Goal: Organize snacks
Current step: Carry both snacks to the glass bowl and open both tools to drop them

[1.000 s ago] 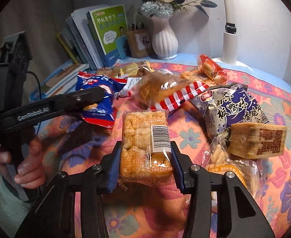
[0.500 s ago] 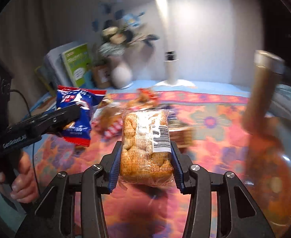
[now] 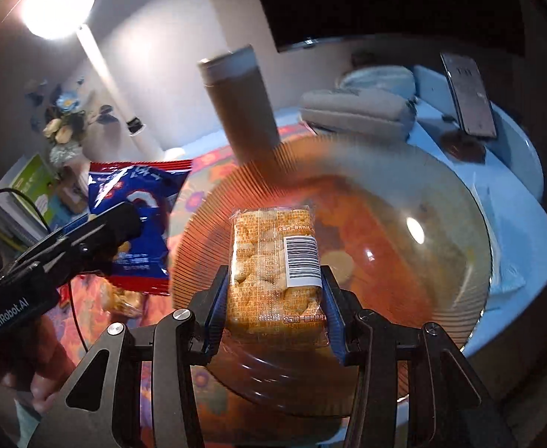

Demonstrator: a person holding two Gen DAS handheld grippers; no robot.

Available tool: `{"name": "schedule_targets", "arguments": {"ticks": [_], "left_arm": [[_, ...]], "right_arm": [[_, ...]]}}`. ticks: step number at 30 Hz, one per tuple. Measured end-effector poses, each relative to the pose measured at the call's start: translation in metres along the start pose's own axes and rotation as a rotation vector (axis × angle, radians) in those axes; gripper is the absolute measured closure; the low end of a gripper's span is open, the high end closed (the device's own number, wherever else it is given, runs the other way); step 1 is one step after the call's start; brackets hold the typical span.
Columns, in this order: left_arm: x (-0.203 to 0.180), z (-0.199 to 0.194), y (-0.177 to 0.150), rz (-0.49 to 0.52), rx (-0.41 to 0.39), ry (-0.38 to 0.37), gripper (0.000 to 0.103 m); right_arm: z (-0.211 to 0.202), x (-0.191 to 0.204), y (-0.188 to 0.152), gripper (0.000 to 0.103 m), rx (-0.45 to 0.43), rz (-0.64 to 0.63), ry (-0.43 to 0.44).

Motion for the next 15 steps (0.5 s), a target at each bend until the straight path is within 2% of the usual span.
{"name": "schedule_targets", "arguments": {"ticks": [6, 7, 9, 15], "left_arm": [[-0.020, 0.033, -0.010, 0.017, 0.064, -0.024, 0.046], [-0.019, 0.033, -0.010, 0.012, 0.066, -0.025, 0.044], [-0.015, 0.033, -0.008, 0.001, 0.060, -0.007, 0.029], [0.007, 0.011, -0.007, -0.022, 0.021, 0.026, 0.029]], "right_arm": [[0.007, -0.017, -0.007, 0.056, 0.043, 0.034, -0.010], [0.007, -0.019, -0.007, 0.056, 0.046, 0.042, -0.016], [0.007, -0.022, -0.002, 0.048, 0.043, 0.056, -0.014], [-0.005, -0.027, 0.005, 0.047, -0.009, 0.062, -0.026]]}}
Point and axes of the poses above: each gripper's, at about its wrist camera, not at the fingertips, and z roughly the way its jaws point, x to its left, y to its top, the point moved 10 cm from there along z, roughly the way its jaws point, and after that the axes turned 8 degrees about z, right-handed, at the moved point
